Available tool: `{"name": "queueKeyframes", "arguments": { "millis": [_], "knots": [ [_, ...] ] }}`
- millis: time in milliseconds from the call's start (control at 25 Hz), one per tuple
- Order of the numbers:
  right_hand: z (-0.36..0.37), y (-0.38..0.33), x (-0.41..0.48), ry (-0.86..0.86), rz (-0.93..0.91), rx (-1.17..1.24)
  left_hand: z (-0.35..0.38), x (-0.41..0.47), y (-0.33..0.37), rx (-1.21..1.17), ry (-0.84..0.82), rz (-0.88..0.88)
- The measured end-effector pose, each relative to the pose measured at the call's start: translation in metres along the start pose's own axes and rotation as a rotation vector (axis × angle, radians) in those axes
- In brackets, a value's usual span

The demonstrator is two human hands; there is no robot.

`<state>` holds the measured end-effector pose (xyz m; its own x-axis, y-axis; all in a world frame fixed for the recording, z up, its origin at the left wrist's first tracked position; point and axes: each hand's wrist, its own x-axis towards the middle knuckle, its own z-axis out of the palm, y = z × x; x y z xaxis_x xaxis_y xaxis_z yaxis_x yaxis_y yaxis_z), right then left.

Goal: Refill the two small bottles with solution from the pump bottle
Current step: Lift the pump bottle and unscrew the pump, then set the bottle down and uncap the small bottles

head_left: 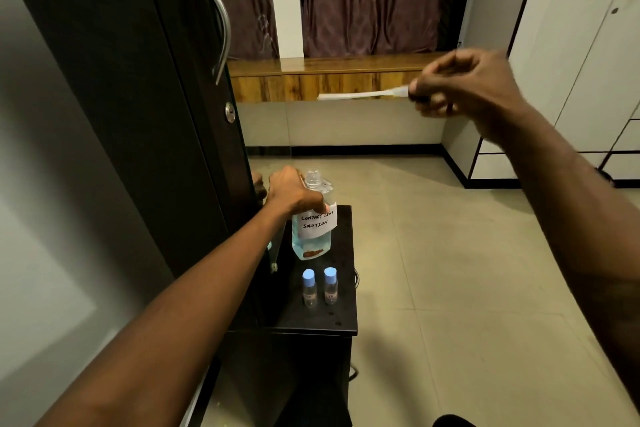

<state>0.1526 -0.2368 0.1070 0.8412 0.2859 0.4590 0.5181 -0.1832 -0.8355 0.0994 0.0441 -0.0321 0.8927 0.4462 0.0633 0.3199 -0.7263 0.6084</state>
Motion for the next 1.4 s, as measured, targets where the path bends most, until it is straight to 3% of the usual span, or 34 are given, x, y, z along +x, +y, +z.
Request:
{"name": "queueKeyframes", "arguments": {
  "millis": [240,400,560,760,1080,1400],
  "knots": [
    [0.088,0.122,-0.052,0.116,0.589,0.083,0.014,-0.008,-0.004,0.128,0.069,-0.024],
    [0.152,0.174,-0.076,0.141,0.792,-0.015,0.024,-0.010,-0.008,0.087,0.107,-0.062],
    [0.193,0.204,-0.087,0.137,0.816,-0.071,0.034,-0.009,-0.011,0.077,0.142,-0.087],
    [0.223,0.226,-0.092,0.014,0.794,-0.168,0.036,-0.004,-0.015,0.151,0.107,-0.070],
    [0.224,0.230,-0.094,-0.070,0.638,-0.259,0.033,-0.012,-0.017,0.122,0.134,-0.060],
    [0.215,0.236,-0.095,-0.045,0.655,-0.172,0.026,-0.031,-0.018,0.070,0.279,0.038]
  ]
}}
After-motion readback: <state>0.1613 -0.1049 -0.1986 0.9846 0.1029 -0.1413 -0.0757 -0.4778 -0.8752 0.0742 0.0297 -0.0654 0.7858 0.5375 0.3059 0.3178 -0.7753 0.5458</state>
